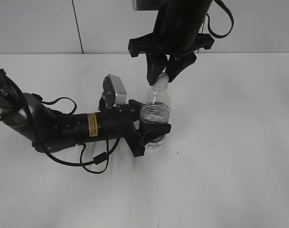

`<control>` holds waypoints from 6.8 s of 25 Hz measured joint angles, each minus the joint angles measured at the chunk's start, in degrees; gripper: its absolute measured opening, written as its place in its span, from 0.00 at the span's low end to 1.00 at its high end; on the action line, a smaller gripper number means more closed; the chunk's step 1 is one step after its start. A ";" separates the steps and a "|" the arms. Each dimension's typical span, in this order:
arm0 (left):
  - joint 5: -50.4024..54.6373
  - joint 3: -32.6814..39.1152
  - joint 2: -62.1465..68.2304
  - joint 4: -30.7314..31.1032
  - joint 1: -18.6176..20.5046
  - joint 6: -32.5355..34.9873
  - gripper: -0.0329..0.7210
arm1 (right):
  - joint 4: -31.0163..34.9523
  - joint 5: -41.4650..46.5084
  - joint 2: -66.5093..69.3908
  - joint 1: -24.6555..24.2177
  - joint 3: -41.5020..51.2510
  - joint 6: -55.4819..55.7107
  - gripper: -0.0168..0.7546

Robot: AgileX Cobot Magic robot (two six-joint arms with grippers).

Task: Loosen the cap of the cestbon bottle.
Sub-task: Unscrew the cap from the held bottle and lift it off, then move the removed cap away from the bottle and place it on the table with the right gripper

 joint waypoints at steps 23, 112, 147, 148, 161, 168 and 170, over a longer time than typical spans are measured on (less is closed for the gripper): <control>-0.10 0.00 0.00 0.60 0.00 0.19 0.58 | 2.72 -0.10 0.00 -0.05 0.00 -31.77 0.40; 0.22 0.00 0.00 -0.72 0.00 -0.03 0.58 | -3.77 0.02 -9.93 -17.23 0.05 -8.44 0.40; 0.46 0.00 0.00 -1.65 0.00 -0.03 0.58 | -4.65 -36.37 -1.54 -24.51 37.85 -9.94 0.40; 0.46 0.00 0.00 -1.65 0.00 -0.03 0.58 | -4.88 -36.37 -1.55 -24.51 37.86 -9.94 0.40; 0.46 0.00 0.00 -1.71 0.00 -0.03 0.58 | -8.39 -37.06 -0.09 -24.51 37.91 -9.94 0.40; 0.46 0.00 0.00 -1.71 0.00 -0.03 0.58 | -8.44 -37.00 -0.03 -24.51 37.91 -9.94 0.40; 0.46 0.00 0.00 -1.76 0.00 -0.03 0.58 | -8.44 -37.00 -0.03 -24.51 37.91 -9.94 0.42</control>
